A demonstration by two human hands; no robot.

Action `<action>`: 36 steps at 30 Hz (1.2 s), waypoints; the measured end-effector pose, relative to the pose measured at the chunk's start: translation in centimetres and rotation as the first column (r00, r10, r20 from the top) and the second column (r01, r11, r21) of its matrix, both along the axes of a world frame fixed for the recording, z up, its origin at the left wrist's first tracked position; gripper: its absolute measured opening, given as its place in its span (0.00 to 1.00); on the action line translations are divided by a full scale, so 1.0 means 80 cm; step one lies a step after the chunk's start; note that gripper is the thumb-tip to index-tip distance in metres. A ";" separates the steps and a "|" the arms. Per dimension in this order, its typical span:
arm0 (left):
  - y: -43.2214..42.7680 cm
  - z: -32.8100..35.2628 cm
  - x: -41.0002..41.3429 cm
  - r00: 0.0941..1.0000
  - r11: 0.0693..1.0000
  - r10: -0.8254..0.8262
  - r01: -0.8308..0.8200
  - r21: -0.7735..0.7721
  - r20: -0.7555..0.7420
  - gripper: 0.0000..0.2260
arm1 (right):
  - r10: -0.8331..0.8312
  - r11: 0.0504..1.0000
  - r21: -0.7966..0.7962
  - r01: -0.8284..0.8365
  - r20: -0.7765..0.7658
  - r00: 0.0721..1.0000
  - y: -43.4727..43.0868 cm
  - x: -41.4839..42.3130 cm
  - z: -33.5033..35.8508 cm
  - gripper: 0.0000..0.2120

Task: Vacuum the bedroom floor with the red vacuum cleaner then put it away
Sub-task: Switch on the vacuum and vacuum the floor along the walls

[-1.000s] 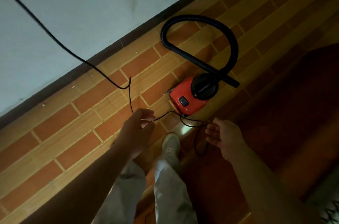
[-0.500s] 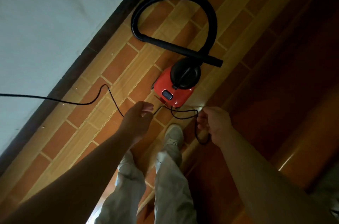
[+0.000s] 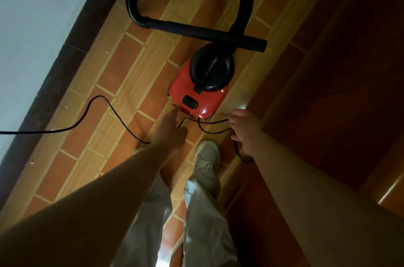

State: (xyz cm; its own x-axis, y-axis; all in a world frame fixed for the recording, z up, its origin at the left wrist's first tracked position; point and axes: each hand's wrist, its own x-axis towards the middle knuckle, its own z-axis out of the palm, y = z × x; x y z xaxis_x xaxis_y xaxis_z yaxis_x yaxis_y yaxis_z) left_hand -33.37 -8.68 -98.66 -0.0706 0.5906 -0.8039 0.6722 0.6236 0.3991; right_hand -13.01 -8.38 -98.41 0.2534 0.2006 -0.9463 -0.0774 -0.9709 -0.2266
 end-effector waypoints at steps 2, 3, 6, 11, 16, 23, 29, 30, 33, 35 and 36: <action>0.011 -0.013 0.002 0.998 0.998 -0.034 0.032 0.049 0.050 0.33 | 0.029 0.999 0.018 -0.029 -0.009 1.000 0.009 -0.008 -0.016 0.17; 0.017 -0.020 0.003 0.997 0.998 -0.030 0.026 0.066 0.069 0.33 | 0.033 0.999 0.038 -0.032 -0.014 0.999 0.016 -0.013 -0.020 0.20; 0.033 -0.038 0.004 0.994 0.997 -0.045 0.039 0.060 0.098 0.33 | 0.038 0.996 0.084 -0.036 -0.017 0.999 0.035 -0.024 -0.030 0.22; 0.058 -0.054 -0.004 0.993 0.998 -0.054 0.052 0.029 0.107 0.33 | 0.043 0.996 0.083 -0.042 -0.010 0.999 0.056 -0.033 -0.033 0.25; 0.100 -0.065 -0.003 0.990 0.998 -0.053 0.050 0.030 0.130 0.33 | -0.019 0.992 0.123 0.021 -0.022 1.000 0.082 -0.037 -0.036 0.25; 0.133 -0.104 -0.007 0.972 0.985 -0.143 0.158 -0.066 0.185 0.43 | -0.080 0.993 0.082 0.080 -0.004 0.997 0.106 -0.043 -0.050 0.23; 0.136 -0.096 -0.012 0.969 0.982 -0.126 0.152 -0.112 0.211 0.42 | -0.046 0.993 0.109 0.047 -0.009 0.999 0.120 -0.046 -0.047 0.22; 0.136 -0.095 -0.013 0.968 0.981 -0.127 0.154 -0.114 0.217 0.42 | -0.047 0.992 0.113 0.047 -0.007 0.999 0.120 -0.047 -0.047 0.21; 0.139 -0.087 -0.013 0.967 0.981 -0.134 0.160 -0.107 0.219 0.41 | -0.047 0.993 0.113 0.045 0.016 0.999 0.113 -0.047 -0.050 0.21; 0.139 -0.079 -0.012 0.968 0.983 -0.135 0.159 -0.098 0.213 0.40 | -0.042 0.994 0.098 0.041 0.009 0.999 0.109 -0.045 -0.051 0.21; 0.139 -0.074 -0.012 0.968 0.984 -0.130 0.153 -0.095 0.215 0.38 | -0.034 0.996 0.083 0.033 0.002 0.999 0.108 -0.042 -0.052 0.22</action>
